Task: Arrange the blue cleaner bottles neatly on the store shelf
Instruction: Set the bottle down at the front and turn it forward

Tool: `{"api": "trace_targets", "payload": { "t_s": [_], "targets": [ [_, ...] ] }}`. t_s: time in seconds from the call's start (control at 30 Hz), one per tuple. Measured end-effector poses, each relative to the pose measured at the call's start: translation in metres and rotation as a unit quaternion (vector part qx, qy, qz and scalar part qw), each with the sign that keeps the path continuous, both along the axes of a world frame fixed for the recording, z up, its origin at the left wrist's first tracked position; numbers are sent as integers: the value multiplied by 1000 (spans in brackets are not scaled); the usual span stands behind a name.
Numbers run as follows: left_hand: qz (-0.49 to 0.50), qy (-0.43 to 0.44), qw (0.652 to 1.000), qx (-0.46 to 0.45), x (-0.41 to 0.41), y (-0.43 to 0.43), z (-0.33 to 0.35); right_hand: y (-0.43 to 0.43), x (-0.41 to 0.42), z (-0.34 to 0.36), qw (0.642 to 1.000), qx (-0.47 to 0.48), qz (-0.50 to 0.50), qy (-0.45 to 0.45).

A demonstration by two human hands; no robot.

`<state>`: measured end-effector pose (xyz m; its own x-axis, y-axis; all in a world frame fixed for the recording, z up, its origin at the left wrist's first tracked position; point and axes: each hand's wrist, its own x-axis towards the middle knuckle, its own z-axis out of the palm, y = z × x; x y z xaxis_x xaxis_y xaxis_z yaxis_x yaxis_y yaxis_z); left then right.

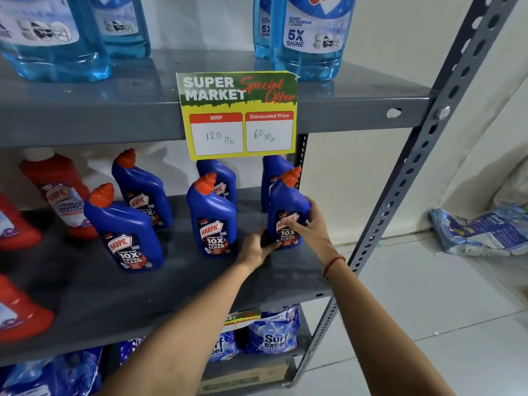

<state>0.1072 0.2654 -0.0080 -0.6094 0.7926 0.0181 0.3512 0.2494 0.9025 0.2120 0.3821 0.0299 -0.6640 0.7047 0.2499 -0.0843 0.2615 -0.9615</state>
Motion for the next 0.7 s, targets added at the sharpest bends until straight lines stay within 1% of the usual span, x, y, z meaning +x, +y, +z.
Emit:
{"api": "trace_targets", "payload": {
  "t_s": [0.1, 0.23, 0.47, 0.7],
  "targets": [
    [29, 27, 999, -30, 8, -1, -11, -12, 7, -21, 998, -69, 9, -7],
    [72, 46, 993, -87, 15, 5, -12, -19, 19, -42, 994, -102, -21, -25],
    [72, 98, 987, -107, 40, -6, -16, -29, 41, -44, 991, -114, -19, -60],
    [57, 135, 987, -63, 68, -30, -26, -59, 70, -57, 992, -86, -68, -61]
  ]
}}
